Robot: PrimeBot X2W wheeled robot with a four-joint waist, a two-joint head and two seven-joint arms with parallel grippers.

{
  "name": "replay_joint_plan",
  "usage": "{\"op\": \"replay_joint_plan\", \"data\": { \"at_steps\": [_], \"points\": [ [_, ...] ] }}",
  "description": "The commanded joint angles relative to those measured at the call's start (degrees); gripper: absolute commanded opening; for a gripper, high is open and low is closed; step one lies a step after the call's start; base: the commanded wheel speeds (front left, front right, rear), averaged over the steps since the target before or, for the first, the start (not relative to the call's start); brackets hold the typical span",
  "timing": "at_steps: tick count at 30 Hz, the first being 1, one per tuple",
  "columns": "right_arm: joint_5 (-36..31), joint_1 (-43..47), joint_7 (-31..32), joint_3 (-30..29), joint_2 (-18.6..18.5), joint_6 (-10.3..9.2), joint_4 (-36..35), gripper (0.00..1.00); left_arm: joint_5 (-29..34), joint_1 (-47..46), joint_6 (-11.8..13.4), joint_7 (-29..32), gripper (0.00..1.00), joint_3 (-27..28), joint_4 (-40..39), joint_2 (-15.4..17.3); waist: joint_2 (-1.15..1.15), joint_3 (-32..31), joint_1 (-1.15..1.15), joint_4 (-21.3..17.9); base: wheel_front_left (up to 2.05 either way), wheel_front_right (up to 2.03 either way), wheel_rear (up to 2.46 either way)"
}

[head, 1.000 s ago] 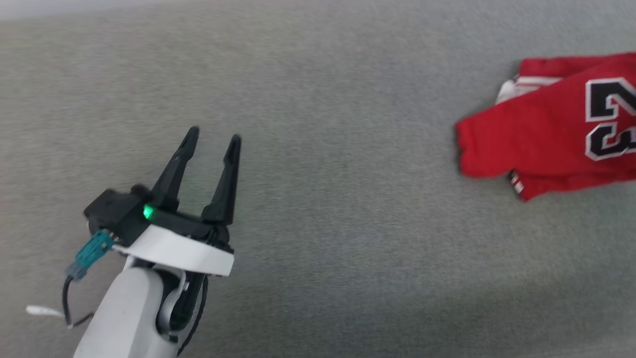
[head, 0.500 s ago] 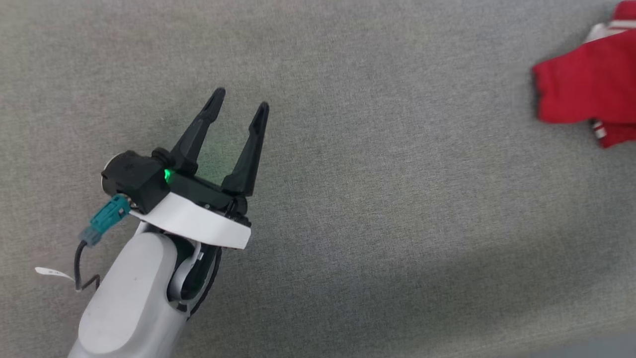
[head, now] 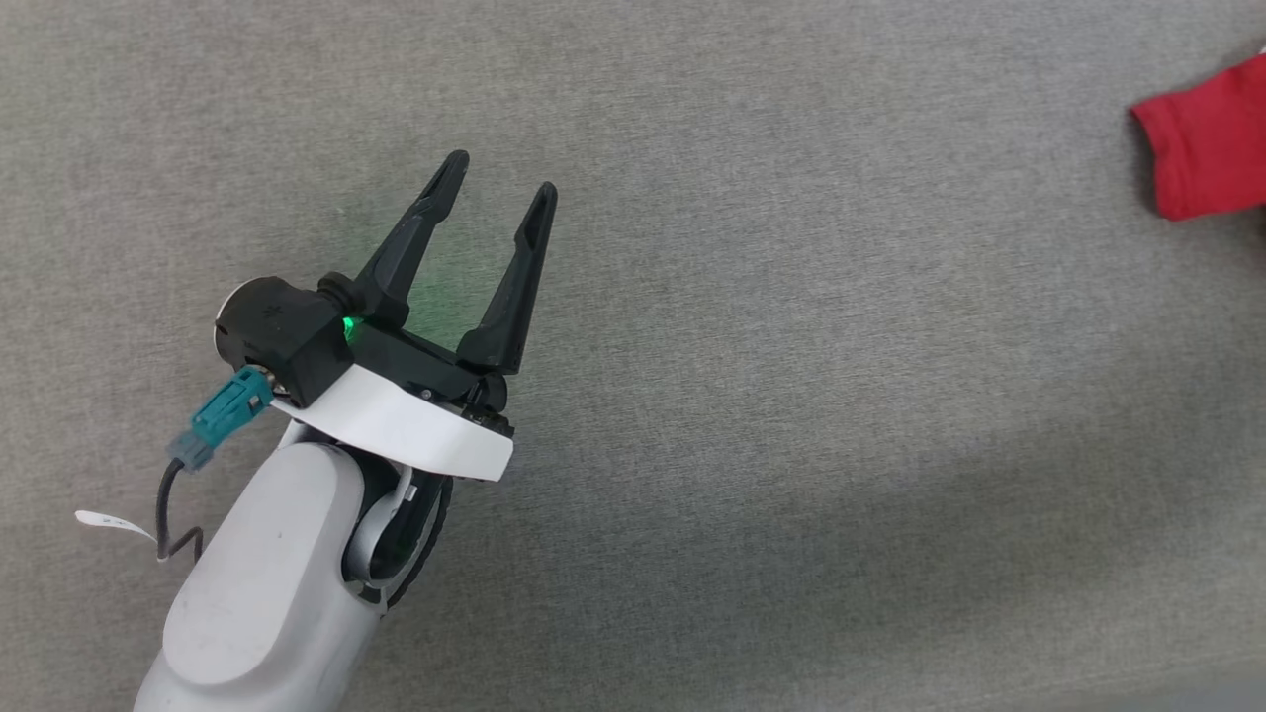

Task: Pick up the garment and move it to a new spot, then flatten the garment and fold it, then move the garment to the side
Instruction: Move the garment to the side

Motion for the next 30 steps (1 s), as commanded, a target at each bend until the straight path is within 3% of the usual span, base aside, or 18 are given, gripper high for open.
{"op": "replay_joint_plan", "data": {
  "at_steps": [1, 2, 3, 17, 30],
  "points": [
    [-0.87, -1.25, -1.66, -0.60, 0.83, -0.04, 1.47, 0.66, -0.58, -0.76, -0.20, -0.26, 1.00, 0.02, 0.09, 0.05, 0.00, 0.08, 0.00, 0.49, 0.00, 0.00, 0.00],
    [-0.87, -1.25, -1.66, -0.60, 0.83, -0.04, 1.47, 0.66, -0.58, -0.76, -0.20, -0.26, 1.00, 0.02, 0.09, 0.05, 0.00, 0.08, 0.00, 0.49, 0.00, 0.00, 0.00],
    [-1.26, -1.40, -2.08, -0.67, 1.07, -0.04, 2.30, 1.00, -0.56, -0.85, -0.20, -0.26, 1.00, 0.12, 0.08, 0.07, 0.00, 0.08, 0.00, 0.66, 0.00, 0.00, 0.00],
    [-3.58, -5.33, -8.68, -2.49, 2.47, -0.04, 6.76, 1.00, -0.61, 1.81, -0.20, -0.26, 1.00, 3.76, -1.03, -0.35, 0.00, -2.23, 0.00, 1.57, 0.00, 0.00, 0.00],
    [-0.71, -2.95, -13.95, -2.41, 6.62, -0.04, 4.42, 1.00, -0.37, 5.86, -0.20, -0.26, 1.00, 9.51, -1.47, -1.22, 0.00, -6.33, 0.00, 2.76, 0.00, 0.00, 0.00]
  ]
}}
